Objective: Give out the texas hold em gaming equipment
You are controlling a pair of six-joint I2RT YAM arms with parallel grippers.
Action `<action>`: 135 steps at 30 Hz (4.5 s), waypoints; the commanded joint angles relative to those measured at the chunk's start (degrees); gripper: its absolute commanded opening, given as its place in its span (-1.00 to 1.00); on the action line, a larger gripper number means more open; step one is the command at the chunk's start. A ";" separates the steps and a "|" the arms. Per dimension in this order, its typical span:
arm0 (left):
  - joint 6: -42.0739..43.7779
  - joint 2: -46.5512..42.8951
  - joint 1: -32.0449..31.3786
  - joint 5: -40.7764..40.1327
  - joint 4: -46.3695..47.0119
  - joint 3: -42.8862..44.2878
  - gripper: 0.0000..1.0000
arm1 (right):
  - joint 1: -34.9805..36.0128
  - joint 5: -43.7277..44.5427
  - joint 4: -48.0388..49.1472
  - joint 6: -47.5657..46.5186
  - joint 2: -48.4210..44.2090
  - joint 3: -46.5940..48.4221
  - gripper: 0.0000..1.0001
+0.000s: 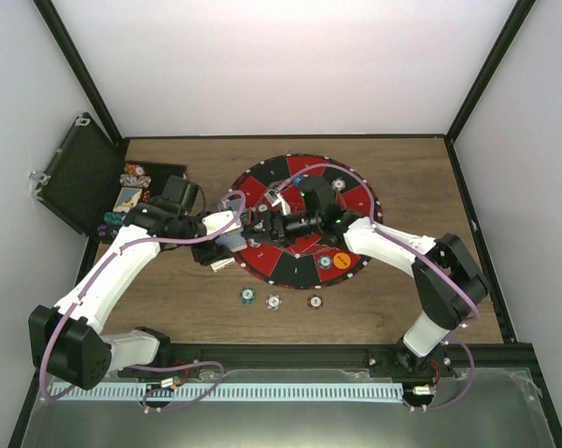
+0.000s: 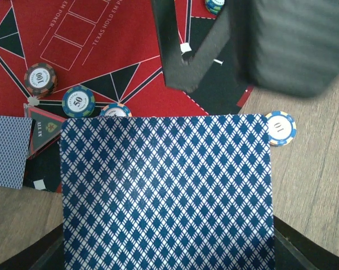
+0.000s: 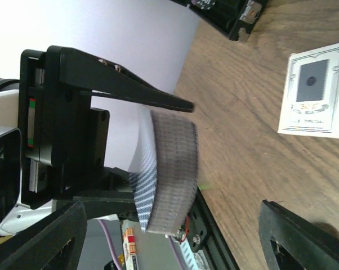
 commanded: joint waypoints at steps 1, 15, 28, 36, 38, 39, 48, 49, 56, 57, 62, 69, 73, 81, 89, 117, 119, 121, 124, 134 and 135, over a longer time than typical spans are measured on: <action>-0.14 0.15 -0.53 1.57 0.93 1.81 -0.76 | 2.38 -1.80 4.07 2.14 2.18 2.99 0.69; -0.44 -0.23 -1.70 1.97 0.58 1.89 -0.76 | 6.30 -4.47 9.06 6.05 10.68 8.90 0.55; -0.31 -0.93 -1.88 1.90 0.14 2.17 -0.76 | 2.55 -4.87 7.16 3.83 12.08 5.81 0.19; -0.28 -0.62 -1.88 1.88 0.23 2.57 -0.76 | -0.20 -4.37 3.47 0.73 9.60 3.92 0.09; -0.38 -0.50 -1.83 1.88 0.22 2.65 -0.76 | -0.30 -3.98 2.59 0.15 9.25 3.80 0.05; -0.39 -0.49 -1.85 1.82 0.23 2.63 -0.76 | -0.34 -3.72 2.08 -0.23 9.01 3.80 0.03; -0.25 -0.16 -1.87 1.17 0.49 2.16 -0.76 | -1.27 -2.88 0.09 -0.87 5.69 4.13 -0.20; -0.26 -0.07 -1.88 1.17 0.49 2.14 -0.76 | -1.25 -2.71 -0.32 -0.99 5.28 4.27 -0.26; -0.33 0.01 -1.88 0.91 0.67 1.85 -0.76 | -1.69 -0.97 -3.32 -2.53 3.20 4.43 -0.55; -0.41 -0.04 -1.88 0.83 0.67 1.74 -0.76 | -1.83 -0.74 -3.70 -2.75 2.94 4.42 -0.59; -0.26 -0.17 -1.83 0.39 0.65 1.41 -0.76 | -2.24 -0.04 -5.31 -3.77 1.93 4.67 -0.69; -0.27 0.00 -1.87 0.05 0.84 1.17 -0.76 | -3.68 -0.46 -5.67 -3.36 0.71 5.13 -0.92; -0.16 0.11 -1.88 -0.21 0.78 1.14 -0.76 | -7.97 -1.90 -6.47 -3.89 0.31 5.29 -0.99; -0.25 0.21 -1.87 -0.26 0.28 1.54 -0.76 | -21.04 -1.99 -13.27 -10.52 8.57 15.69 -0.99; -0.77 0.08 -1.88 0.25 -0.38 2.22 -0.76 | -26.10 5.62 -24.33 -17.05 32.02 44.50 -0.98; -1.26 -0.86 -1.92 0.96 -1.11 1.85 -0.77 | -26.35 25.21 -33.48 -23.64 35.65 61.62 0.96; -2.08 -0.85 -1.89 1.51 -1.28 2.48 -0.76 | -25.87 25.24 -31.17 -22.80 29.89 52.93 0.99; -2.40 -0.76 -1.92 2.10 -1.57 2.91 -0.76 | -24.38 25.25 -28.26 -21.04 22.93 43.35 1.00; -2.46 -0.74 -1.96 2.58 -1.51 2.24 -0.75 | -21.15 21.86 -22.06 -18.69 11.92 27.82 0.99; -3.32 -1.04 -1.97 3.29 -1.11 1.11 -0.76 | -7.18 9.04 -11.01 -8.92 -8.03 1.56 0.99; -3.41 -1.03 -1.97 3.63 -1.32 1.28 -0.76 | -6.07 8.42 -10.18 -8.13 -8.32 0.98 0.98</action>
